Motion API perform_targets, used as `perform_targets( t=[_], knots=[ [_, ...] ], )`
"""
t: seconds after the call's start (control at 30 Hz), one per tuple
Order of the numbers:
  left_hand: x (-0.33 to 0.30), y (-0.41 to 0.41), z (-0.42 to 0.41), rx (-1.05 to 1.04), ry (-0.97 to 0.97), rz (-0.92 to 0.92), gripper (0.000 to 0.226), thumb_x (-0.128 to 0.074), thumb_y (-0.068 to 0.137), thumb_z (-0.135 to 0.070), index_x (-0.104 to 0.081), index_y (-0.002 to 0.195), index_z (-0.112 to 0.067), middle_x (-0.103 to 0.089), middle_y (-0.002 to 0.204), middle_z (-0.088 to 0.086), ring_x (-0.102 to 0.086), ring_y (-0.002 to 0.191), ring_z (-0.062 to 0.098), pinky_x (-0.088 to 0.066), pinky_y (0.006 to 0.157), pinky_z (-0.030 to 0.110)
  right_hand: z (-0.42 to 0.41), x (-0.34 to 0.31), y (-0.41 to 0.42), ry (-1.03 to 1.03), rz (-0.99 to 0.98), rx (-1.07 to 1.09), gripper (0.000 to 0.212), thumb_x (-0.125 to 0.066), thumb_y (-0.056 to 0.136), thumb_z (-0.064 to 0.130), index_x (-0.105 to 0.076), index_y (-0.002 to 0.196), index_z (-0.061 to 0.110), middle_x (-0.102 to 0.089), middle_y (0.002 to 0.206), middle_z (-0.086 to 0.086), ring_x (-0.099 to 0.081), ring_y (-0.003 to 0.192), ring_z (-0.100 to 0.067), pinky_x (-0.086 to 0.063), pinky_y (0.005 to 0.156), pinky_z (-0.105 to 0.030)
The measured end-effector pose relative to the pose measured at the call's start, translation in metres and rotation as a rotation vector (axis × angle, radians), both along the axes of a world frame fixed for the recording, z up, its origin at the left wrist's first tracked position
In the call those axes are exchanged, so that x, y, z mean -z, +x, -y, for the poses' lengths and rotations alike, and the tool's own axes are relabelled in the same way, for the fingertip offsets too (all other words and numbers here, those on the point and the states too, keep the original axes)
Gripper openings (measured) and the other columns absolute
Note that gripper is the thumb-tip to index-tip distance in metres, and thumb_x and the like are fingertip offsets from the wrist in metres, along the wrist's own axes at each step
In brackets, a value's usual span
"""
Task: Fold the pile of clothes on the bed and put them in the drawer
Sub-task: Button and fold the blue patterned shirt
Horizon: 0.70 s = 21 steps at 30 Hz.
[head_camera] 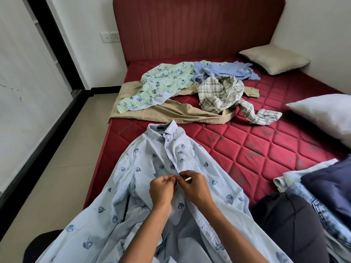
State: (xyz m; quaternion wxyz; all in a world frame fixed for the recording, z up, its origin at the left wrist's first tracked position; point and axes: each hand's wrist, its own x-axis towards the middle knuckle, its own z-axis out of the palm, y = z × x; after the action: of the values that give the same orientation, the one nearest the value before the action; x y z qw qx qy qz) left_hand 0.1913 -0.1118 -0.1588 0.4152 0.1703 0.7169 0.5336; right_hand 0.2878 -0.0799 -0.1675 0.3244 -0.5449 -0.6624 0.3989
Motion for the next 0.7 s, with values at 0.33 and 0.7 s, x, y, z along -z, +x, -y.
perform_targets(
  t=[0.33, 0.7],
  knots=[
    [0.001, -0.002, 0.002, -0.025, 0.001, 0.204, 0.013, -0.066, 0.087, -0.004, -0.068, 0.077, -0.013, -0.068, 0.076, 0.007, -0.061, 0.071, 0.02, -0.053, 0.08, 0.034, -0.007, -0.009, -0.006, -0.077, 0.061, -0.046, 0.028, -0.056, 0.09, 0.011, -0.059, 0.065, 0.024, -0.066, 0.07, -0.001, -0.068, 0.07, -0.024, -0.056, 0.072, -0.045],
    [0.002, -0.006, -0.003, 0.02, -0.071, 0.205, 0.011, -0.064, 0.087, 0.0, -0.07, 0.084, -0.009, -0.068, 0.08, 0.012, -0.059, 0.073, 0.023, -0.054, 0.081, 0.038, -0.008, -0.01, -0.004, -0.261, -0.04, -0.084, 0.018, -0.055, 0.09, 0.005, -0.057, 0.074, 0.012, -0.062, 0.067, -0.003, -0.066, 0.06, -0.024, -0.059, 0.07, -0.045]
  ],
)
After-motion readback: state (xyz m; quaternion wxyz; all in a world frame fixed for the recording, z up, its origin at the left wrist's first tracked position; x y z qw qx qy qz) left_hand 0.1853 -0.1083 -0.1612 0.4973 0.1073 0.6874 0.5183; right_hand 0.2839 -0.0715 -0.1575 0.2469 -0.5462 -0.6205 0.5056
